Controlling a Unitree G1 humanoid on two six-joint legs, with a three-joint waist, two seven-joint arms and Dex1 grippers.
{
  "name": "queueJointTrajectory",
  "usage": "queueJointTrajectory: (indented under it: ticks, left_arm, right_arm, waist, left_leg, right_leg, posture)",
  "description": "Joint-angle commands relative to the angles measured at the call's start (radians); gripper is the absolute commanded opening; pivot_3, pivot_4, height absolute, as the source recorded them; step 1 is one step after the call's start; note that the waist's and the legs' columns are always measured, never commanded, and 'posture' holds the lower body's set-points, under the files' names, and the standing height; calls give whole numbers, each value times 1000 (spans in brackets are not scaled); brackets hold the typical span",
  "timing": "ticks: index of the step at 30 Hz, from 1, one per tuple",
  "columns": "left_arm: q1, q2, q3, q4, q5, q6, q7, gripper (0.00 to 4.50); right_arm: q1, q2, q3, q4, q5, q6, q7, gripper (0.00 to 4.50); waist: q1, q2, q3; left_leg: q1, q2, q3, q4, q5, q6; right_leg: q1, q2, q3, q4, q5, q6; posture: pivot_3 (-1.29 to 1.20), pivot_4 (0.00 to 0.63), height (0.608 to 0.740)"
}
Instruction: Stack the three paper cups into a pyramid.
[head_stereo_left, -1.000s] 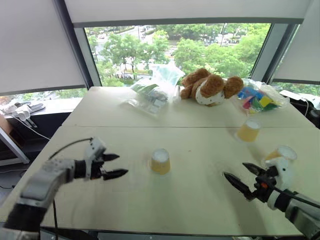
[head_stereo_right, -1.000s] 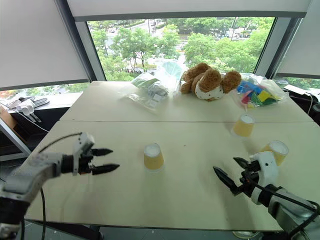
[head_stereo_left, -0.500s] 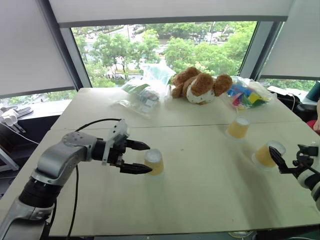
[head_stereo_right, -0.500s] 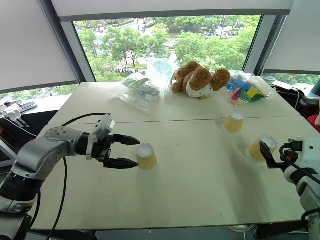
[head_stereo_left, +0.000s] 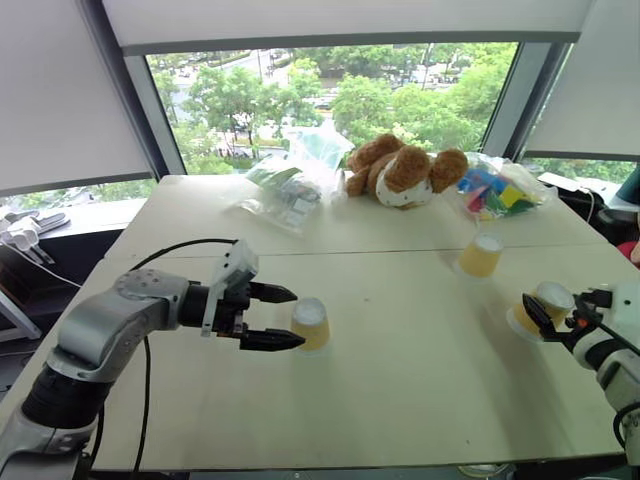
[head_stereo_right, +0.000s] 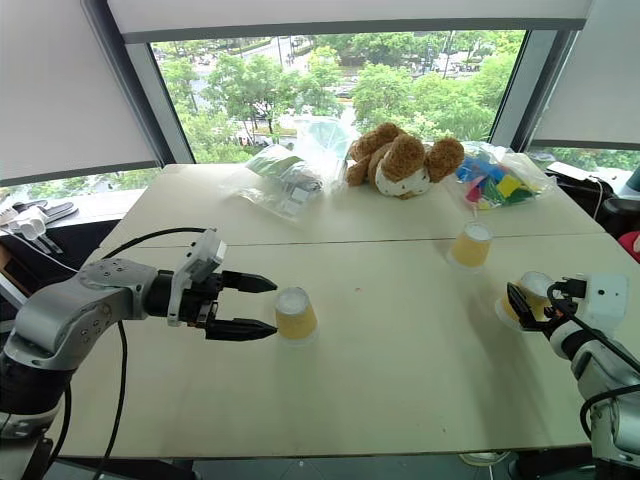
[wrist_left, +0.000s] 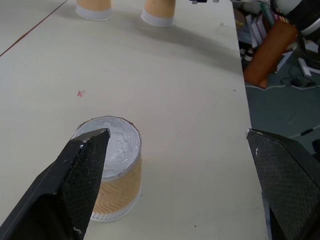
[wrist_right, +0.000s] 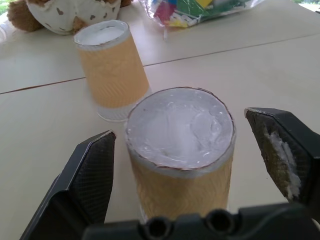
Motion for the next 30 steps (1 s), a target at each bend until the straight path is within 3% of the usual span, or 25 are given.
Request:
queueJointTrajectory:
  ticks: [1, 3, 10, 14, 18, 30]
  left_arm:
    - [-16, 1, 19, -25, -10, -5, 15, 4500]
    - [-15, -2, 15, -24, -8, -7, 20, 4500]
    - [2, 4, 11, -17, 0, -18, 25, 4500]
    - [9, 14, 6, -9, 9, -24, 15, 4500]
    - [11, 10, -10, -3, 21, -29, 7, 4500]
    - [26, 11, -12, -24, 19, -19, 16, 4500]
  right_arm:
    - [-29, -11, -8, 2, -6, -43, 2, 3090]
    - [-32, -11, -4, -3, -8, -46, 7, 2254]
    - [7, -3, -2, -135, 55, -6, 59, 2250]
    - [95, -17, 61, -347, 143, 91, 141, 2250]
    - [93, -12, 168, -456, 165, 151, 156, 2250]
    - [-22, 2, 478, -416, 45, 101, 224, 2250]
  waist:
    - [0, 0, 0]
    - [0, 0, 0]
    - [0, 0, 0]
    - [1, 0, 0]
    - [0, 0, 0]
    - [1, 0, 0]
  left_leg:
    - [0, 0, 0, 0, 0, 0]
    - [0, 0, 1, 0, 0, 0]
    - [0, 0, 1, 0, 0, 0]
    - [0, 0, 1, -1, 0, 0]
    - [0, 0, 2, 0, 0, 0]
    - [-1, 0, 1, 0, 0, 0]
  right_leg:
    - [0, 0, 0, 0, 0, 0]
    - [0, 0, 1, 0, 0, 0]
    - [-1, 0, 1, 0, 0, 0]
    - [-1, 0, 1, 0, 0, 0]
    - [-1, 0, 3, 1, 0, 0]
    - [-2, 0, 3, 1, 0, 0]
  posture:
    - [0, 150, 740]
    - [0, 150, 740]
    - [0, 150, 740]
    - [0, 150, 740]
    - [0, 150, 740]
    - [0, 150, 740]
